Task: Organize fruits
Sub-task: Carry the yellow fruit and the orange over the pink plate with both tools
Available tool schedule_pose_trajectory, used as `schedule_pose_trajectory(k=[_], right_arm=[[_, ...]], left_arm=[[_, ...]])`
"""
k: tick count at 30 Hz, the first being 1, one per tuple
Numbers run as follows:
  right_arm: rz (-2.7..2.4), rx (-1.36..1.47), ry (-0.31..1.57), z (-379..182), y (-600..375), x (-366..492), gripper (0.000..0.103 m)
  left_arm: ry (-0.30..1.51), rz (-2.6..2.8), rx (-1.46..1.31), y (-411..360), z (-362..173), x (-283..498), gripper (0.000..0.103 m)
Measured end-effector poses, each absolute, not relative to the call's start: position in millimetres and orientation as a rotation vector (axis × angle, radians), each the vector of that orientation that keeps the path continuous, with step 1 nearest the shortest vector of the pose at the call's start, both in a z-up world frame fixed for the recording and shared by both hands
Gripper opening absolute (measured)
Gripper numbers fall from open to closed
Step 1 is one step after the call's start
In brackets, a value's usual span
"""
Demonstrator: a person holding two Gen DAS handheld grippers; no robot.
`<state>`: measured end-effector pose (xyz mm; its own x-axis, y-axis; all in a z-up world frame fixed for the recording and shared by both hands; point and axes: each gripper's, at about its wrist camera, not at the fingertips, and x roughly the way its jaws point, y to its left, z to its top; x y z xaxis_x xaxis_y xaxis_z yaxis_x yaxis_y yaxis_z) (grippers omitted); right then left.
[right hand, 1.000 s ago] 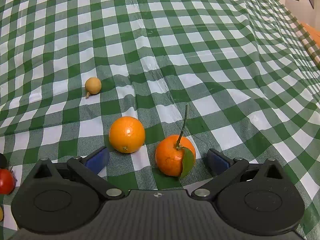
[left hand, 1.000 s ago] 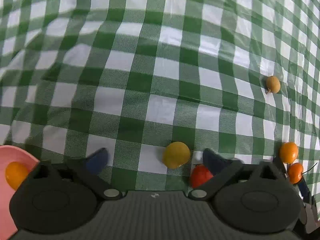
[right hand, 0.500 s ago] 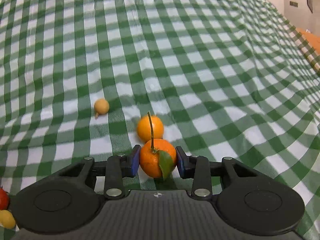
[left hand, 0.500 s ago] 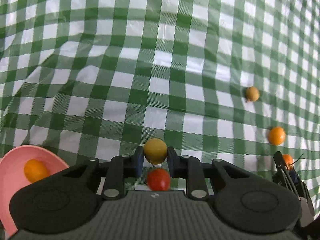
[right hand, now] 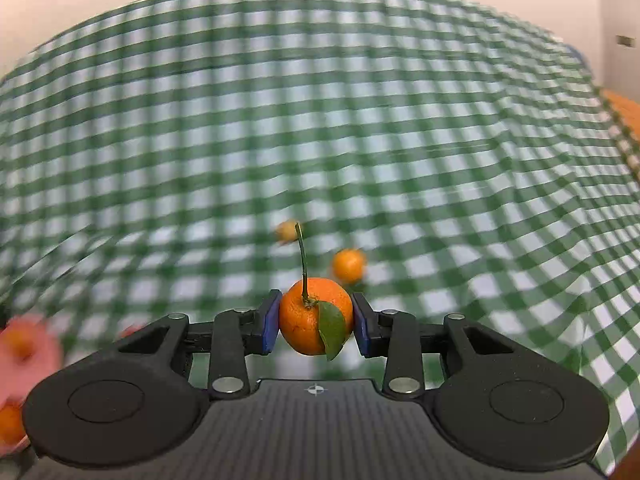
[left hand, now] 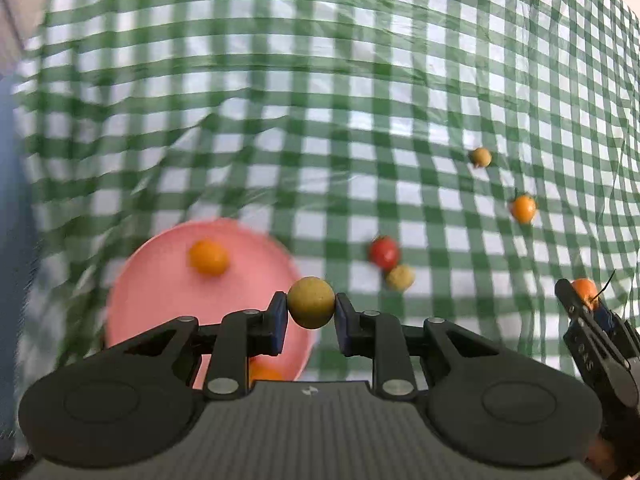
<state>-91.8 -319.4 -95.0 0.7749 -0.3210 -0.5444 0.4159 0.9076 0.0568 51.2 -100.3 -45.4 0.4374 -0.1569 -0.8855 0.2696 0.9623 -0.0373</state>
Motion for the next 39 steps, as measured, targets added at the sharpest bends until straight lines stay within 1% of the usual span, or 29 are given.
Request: schedule_pose_trajectory(k=[10, 13, 19, 23, 39], right_arm=[[-0.141, 0.140, 0.597, -56.8, -220.1, -120.5, 0.038], [-0.100, 0.156, 0.598, -49.8, -198.5, -122.2, 0.038], [-0.029, 0.158, 0.660, -48.2, -170.4, -123.0, 0.038], [0.010, 0.130, 0.666, -47.1, -152.7, -122.3, 0.038], [0.027, 0.058, 0.708, -60.7, -130.0, -80.3, 0.038]], left_arm=[[1.089, -0.216, 0.024, -24.2, -23.0, -23.0, 0.028], [1.089, -0.200, 0.008, -6.4, -18.7, -30.7, 0.028], [1.071, -0.164, -0.043, 21.9, -10.4, -28.8, 0.027], [1.060, -0.157, -0.052, 31.0, -9.2, -25.1, 0.028], [1.059, -0.150, -0.093, 41.9, -34.1, 12.8, 0.027]])
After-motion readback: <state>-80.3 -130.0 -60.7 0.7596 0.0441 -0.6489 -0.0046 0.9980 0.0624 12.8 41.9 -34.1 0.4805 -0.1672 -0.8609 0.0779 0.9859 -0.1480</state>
